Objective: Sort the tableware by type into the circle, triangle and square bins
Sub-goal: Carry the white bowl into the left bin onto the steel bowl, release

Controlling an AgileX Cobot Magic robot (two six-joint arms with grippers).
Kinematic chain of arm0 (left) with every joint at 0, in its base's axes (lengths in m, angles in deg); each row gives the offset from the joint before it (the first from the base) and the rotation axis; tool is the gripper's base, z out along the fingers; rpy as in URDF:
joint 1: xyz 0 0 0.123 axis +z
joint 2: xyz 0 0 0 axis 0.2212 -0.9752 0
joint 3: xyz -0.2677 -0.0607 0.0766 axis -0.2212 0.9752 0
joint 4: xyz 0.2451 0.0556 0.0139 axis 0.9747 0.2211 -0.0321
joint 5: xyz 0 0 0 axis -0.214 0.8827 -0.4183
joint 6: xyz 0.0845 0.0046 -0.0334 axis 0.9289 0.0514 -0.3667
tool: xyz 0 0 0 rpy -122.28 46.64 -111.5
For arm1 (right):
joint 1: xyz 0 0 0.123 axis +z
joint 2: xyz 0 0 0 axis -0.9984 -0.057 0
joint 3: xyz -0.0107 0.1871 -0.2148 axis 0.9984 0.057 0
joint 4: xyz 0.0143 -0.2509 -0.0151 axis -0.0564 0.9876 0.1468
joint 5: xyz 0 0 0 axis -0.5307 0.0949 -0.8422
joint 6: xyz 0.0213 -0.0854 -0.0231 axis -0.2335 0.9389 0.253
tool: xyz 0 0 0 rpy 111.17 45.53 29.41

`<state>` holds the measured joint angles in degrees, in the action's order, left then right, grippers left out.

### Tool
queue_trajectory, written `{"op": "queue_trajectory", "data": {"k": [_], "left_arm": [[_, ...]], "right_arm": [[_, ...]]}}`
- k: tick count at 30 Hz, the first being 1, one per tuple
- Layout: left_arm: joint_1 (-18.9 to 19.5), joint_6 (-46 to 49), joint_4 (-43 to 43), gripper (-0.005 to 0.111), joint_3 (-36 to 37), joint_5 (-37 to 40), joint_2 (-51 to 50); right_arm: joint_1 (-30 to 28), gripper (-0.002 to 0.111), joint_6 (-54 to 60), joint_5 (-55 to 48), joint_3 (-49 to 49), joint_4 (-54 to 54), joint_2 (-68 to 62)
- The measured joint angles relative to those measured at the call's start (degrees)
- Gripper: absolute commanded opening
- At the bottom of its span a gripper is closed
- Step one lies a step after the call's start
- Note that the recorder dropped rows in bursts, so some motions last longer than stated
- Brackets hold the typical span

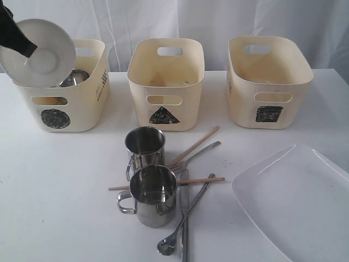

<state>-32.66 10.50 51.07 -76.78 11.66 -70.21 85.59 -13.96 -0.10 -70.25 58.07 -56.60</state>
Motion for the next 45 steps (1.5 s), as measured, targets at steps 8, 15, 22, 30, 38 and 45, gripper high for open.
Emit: {"op": "queue_trajectory", "data": {"k": [8,15,22,30,38,45], "left_arm": [[5.18,-3.02,1.11,0.000,0.00,-5.87,-0.98],[6.50,-3.72,1.00,0.000,-4.49,-10.19,-8.57],[7.04,-4.00,1.00,0.000,-12.29,-10.95,-17.87],[8.10,-4.03,0.16,0.000,-19.62,-11.43,-28.48],[12.67,-4.15,-3.18,0.000,-21.17,-15.33,-34.40],[13.43,-4.15,-3.54,0.000,-21.99,-17.83,-39.40]], "right_arm": [[0.00,0.000,0.00,0.00,0.00,0.00,0.00],[0.00,0.000,0.00,0.00,0.00,0.00,0.00],[0.00,0.000,0.00,0.00,0.00,0.00,0.00],[0.00,0.000,0.00,0.00,0.00,0.00,0.00],[0.00,0.000,0.00,0.00,0.00,0.00,0.00],[0.00,0.000,0.00,0.00,0.00,0.00,0.00]]}}
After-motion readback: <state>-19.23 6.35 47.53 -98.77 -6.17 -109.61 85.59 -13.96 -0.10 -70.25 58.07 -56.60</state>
